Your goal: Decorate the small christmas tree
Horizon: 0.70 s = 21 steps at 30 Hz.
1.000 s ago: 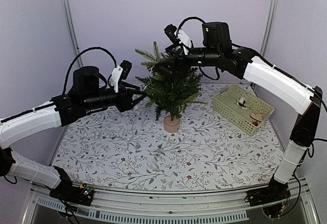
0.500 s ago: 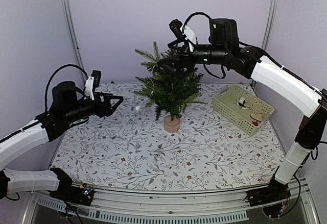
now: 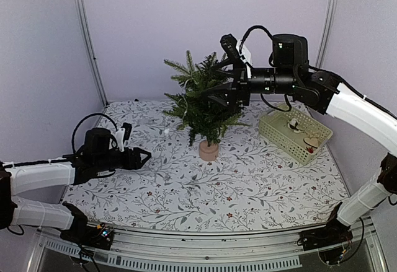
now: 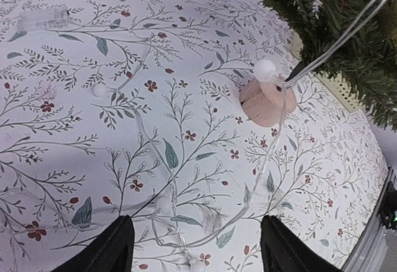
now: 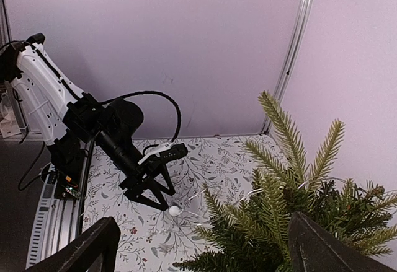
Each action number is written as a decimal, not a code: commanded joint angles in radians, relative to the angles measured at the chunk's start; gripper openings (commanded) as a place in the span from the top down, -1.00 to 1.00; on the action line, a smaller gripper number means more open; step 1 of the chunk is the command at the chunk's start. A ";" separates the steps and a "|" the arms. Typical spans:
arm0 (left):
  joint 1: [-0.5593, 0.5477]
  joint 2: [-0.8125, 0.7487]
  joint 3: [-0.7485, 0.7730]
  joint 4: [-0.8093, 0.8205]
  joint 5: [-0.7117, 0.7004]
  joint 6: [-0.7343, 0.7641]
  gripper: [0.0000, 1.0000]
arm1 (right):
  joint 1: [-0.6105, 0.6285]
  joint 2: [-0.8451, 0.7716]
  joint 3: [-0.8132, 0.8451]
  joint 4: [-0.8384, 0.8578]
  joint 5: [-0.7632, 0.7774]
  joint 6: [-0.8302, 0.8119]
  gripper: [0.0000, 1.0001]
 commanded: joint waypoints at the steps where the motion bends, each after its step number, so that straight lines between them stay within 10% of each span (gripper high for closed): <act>1: 0.010 0.064 -0.033 0.173 -0.029 0.016 -0.39 | 0.013 -0.045 -0.050 0.038 -0.035 0.032 -0.95; 7: 0.009 0.142 -0.051 0.270 0.027 0.046 0.15 | 0.017 -0.062 -0.069 0.039 -0.037 0.034 -0.93; 12: -0.012 0.071 -0.072 0.286 0.072 0.037 0.98 | 0.018 -0.067 -0.073 0.038 -0.039 0.030 -0.91; 21: -0.231 -0.309 -0.023 0.046 0.015 0.044 1.00 | 0.029 -0.066 -0.076 0.023 -0.008 0.008 -0.83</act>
